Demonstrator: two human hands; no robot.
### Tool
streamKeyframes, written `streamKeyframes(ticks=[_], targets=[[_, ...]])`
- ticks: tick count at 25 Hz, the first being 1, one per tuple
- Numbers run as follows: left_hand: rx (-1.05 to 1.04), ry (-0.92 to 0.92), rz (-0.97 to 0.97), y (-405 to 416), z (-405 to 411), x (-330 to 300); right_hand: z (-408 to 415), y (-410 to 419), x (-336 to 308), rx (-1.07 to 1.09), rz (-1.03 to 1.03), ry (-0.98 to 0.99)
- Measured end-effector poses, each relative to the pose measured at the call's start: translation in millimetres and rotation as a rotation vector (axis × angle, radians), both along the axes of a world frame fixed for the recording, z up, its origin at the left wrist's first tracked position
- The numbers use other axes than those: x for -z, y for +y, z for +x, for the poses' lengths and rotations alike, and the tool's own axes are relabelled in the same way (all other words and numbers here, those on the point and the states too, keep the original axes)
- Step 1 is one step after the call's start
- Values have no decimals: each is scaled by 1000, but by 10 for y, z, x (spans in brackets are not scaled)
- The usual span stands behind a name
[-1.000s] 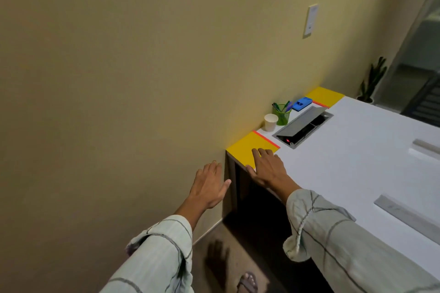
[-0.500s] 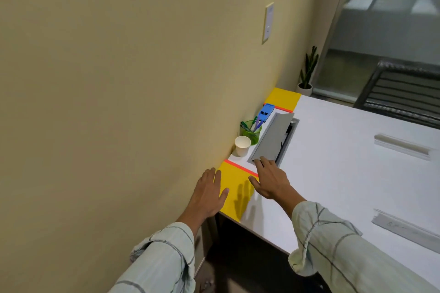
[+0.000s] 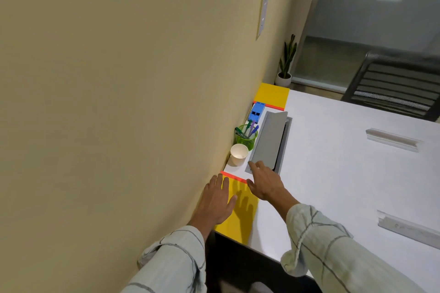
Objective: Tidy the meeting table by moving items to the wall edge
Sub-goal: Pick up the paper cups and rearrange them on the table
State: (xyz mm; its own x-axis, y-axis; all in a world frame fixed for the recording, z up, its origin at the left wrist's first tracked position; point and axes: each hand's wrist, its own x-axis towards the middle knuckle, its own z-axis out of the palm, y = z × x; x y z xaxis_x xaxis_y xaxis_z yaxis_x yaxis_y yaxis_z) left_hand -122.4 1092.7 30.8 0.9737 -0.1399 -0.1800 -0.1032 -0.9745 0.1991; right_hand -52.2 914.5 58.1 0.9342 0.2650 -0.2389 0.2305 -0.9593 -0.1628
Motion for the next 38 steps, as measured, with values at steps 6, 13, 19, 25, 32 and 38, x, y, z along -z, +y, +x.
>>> streamKeyframes(ticks=[6, 13, 19, 25, 32, 38], targets=[[-43, 16, -12, -22, 186, 164, 507, 211, 168, 19, 67, 62], [-106, 62, -25, -192, 508, 329, 1111, 275, 503, -3, 53, 128], [-133, 85, 1, -337, 724, 335, 1259, 136, 586, -51, 179, 49], [-270, 22, -155, -583, 996, 150, 1065, -377, 343, -77, 467, 29], [-149, -56, -537, -987, 939, -152, 550, -913, -111, 8, 566, -126], [47, -127, -697, -1273, 661, -340, -48, -1156, -370, 235, 723, -210]])
